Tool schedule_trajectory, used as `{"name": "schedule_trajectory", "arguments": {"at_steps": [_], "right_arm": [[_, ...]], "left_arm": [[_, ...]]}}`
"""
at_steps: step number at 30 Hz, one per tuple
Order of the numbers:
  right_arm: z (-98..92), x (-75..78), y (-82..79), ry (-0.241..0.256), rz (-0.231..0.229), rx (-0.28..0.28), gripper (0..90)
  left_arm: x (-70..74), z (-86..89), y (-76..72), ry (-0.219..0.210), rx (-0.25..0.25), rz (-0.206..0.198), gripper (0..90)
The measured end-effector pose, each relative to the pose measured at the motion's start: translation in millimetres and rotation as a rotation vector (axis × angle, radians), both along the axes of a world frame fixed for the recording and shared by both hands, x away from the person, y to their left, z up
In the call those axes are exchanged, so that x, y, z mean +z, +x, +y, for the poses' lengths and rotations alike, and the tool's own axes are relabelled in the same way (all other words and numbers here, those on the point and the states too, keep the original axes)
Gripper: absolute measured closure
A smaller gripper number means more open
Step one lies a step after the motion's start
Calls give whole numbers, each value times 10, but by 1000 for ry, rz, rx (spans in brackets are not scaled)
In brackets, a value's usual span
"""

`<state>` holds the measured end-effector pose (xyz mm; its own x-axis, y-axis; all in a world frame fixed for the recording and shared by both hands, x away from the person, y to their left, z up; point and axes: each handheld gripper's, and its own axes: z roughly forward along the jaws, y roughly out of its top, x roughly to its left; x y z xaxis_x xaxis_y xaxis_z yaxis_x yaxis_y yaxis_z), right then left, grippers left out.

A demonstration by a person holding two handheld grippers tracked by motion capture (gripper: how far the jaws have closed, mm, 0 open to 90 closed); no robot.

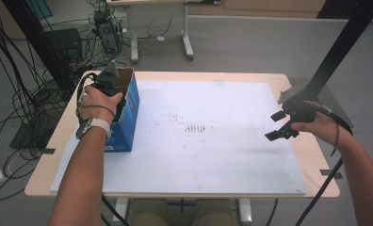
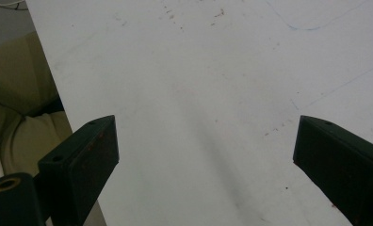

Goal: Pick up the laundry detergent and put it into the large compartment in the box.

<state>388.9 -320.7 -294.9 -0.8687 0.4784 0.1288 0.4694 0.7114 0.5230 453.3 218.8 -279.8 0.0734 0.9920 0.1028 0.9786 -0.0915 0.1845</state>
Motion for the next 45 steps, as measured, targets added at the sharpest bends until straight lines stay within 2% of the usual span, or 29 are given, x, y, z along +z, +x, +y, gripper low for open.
{"name": "schedule_trajectory", "arguments": {"at_steps": [45], "right_arm": [[8,13,2,6,-7,6,73]], "left_arm": [[3,-12,-9,5,-3,2,376]]}}
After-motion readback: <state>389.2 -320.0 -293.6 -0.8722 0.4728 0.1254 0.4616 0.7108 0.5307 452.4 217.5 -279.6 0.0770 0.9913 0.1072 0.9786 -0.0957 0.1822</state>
